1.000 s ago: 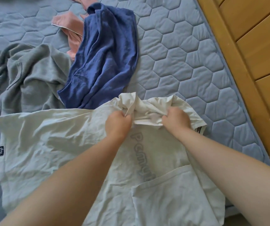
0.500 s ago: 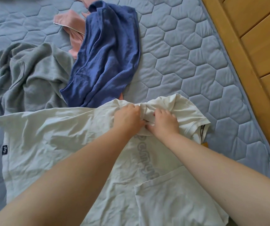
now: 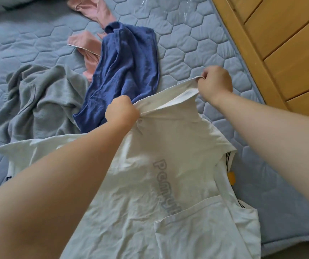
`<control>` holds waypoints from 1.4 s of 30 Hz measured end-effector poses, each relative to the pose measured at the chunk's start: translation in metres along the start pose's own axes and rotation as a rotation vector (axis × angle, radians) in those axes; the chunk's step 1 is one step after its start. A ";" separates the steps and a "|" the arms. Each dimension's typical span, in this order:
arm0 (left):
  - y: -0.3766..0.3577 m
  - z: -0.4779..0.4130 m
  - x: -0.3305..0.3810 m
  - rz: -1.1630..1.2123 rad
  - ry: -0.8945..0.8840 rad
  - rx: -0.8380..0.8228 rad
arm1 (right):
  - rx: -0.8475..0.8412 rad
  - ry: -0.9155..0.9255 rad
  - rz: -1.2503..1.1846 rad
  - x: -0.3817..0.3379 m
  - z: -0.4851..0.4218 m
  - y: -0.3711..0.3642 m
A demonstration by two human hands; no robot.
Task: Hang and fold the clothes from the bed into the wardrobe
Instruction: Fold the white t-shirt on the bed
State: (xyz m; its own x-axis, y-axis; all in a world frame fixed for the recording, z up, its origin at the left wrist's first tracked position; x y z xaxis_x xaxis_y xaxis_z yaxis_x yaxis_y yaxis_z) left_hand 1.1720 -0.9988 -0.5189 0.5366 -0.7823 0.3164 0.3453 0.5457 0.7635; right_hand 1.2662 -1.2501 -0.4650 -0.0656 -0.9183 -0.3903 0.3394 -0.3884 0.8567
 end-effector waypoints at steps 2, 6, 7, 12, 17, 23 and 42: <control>-0.005 0.000 0.012 -0.050 -0.068 -0.059 | -0.026 0.058 -0.004 -0.017 -0.007 0.007; -0.021 0.000 0.029 0.091 -0.128 -0.206 | -0.073 0.129 -0.102 -0.033 -0.010 0.009; -0.020 -0.002 0.029 0.102 -0.104 -0.188 | -0.064 0.131 -0.106 -0.034 -0.010 0.010; 0.019 -0.014 0.012 0.134 0.019 0.086 | -0.228 -0.063 0.171 -0.013 -0.015 0.001; 0.028 0.001 0.021 0.540 -0.139 -0.005 | -0.071 -0.067 0.031 0.000 -0.009 0.011; -0.036 0.062 -0.014 0.299 -0.424 0.008 | -0.193 0.040 -0.150 0.032 0.049 -0.035; -0.055 0.031 -0.028 -0.340 -0.485 0.069 | -0.357 -0.554 -0.522 0.078 0.019 -0.119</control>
State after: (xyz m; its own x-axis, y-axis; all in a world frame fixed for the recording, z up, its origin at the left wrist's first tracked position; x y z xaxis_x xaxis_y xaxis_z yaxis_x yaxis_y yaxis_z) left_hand 1.1137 -1.0162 -0.5526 -0.0143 -0.9665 0.2564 0.3769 0.2324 0.8966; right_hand 1.2030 -1.2773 -0.5912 -0.7164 -0.5681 -0.4050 0.4080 -0.8120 0.4173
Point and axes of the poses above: each hand's wrist, its own z-axis away from the middle knuckle, its own y-axis out of the back of the hand, x = y × z, the point moved 6 cm from there along -z, towards the middle knuckle, and after that the axes turned 15 degrees about -x, right-handed, at the moved point
